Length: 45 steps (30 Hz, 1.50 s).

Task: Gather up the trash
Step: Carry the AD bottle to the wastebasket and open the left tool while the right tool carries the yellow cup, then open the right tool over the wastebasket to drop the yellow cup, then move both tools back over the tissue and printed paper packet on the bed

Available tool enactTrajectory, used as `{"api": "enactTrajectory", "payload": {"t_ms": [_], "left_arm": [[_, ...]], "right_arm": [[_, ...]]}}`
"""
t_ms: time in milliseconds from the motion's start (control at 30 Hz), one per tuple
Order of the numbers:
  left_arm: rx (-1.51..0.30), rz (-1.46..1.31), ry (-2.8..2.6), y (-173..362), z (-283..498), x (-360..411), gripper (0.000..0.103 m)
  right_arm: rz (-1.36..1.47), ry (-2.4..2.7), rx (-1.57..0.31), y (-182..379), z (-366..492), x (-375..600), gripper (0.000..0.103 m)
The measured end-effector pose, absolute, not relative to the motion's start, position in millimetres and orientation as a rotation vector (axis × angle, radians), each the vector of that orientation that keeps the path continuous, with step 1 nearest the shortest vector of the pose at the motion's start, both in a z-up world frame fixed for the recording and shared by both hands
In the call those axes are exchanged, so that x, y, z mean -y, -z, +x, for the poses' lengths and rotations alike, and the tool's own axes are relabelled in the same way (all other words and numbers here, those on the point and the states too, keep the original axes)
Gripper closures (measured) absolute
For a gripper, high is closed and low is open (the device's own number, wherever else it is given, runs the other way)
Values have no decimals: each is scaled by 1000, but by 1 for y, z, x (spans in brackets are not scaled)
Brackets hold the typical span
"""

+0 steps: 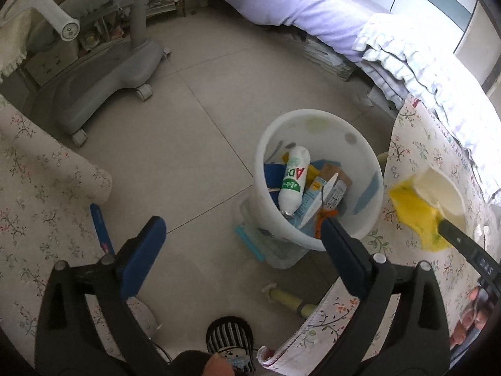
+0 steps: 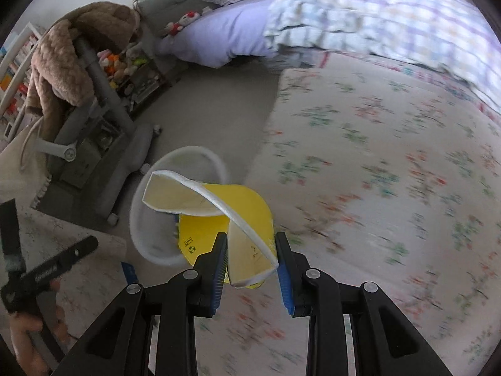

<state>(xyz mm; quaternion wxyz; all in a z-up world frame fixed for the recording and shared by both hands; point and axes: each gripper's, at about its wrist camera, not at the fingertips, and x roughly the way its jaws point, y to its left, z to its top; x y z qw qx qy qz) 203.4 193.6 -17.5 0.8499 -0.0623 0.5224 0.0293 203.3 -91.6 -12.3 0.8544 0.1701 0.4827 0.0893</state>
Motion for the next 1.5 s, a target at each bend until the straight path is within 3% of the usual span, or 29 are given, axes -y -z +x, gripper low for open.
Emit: {"api": "enactTrajectory", "payload": {"t_ms": [433,467,567,967,1500], "left_arm": [[-1079,-175,-73,10,204,-209,3],[-1077,-177,-72,9,204,-210,3],[-1079,-180,-67,9,204,-210,3],[-1081,-145,-4,3,202,-178,3],[-1084,-83,113,-7,201,-98,3]], "right_arm": [[401,-260,-1005,19,243,47,69],[407,-267,-1005,20,245,47,65],[423,-256,-1000,18,244,51,34],[371,-193,-1024,10,205,102,31],[354,-6,-1026,9,129,237,26]]}}
